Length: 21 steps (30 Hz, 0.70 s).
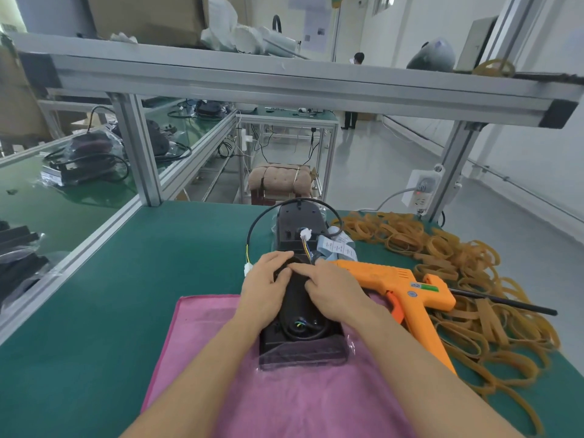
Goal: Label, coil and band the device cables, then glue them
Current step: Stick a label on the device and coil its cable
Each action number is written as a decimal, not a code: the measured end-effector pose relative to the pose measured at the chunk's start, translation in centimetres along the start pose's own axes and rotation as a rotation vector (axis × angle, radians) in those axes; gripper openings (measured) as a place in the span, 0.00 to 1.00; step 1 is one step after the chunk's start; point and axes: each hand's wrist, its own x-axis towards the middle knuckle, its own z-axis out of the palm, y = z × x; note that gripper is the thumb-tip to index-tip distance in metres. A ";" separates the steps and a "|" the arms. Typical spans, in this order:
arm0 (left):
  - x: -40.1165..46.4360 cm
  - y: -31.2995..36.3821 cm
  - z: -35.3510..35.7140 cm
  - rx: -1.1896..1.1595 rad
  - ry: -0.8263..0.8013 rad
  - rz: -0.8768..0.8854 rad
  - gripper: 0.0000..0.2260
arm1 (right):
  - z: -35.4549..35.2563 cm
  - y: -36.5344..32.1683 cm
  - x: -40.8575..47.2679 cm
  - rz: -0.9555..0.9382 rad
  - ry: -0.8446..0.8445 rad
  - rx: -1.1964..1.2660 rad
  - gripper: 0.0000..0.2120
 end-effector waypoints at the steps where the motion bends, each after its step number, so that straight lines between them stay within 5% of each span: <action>1: 0.0 0.1 0.0 0.033 0.025 -0.004 0.15 | 0.0 0.0 0.1 0.004 0.009 0.028 0.24; 6: 0.1 0.1 -0.1 0.238 0.115 -0.011 0.14 | 0.5 0.6 -0.7 0.077 0.101 0.287 0.19; 11: 0.0 0.2 -0.3 0.473 0.135 0.138 0.14 | -0.1 0.6 -2.0 0.231 0.245 0.636 0.36; 12: -0.1 0.3 -0.3 0.495 0.141 0.159 0.14 | -0.3 0.9 -2.3 0.259 0.224 0.703 0.34; 15: -0.4 0.5 -0.5 0.560 0.117 0.213 0.14 | -1.5 1.4 -3.4 0.264 0.038 0.763 0.05; 21: -2.8 1.3 -1.5 0.320 0.092 0.283 0.13 | -2.4 2.5 -4.7 0.285 -0.023 0.807 0.06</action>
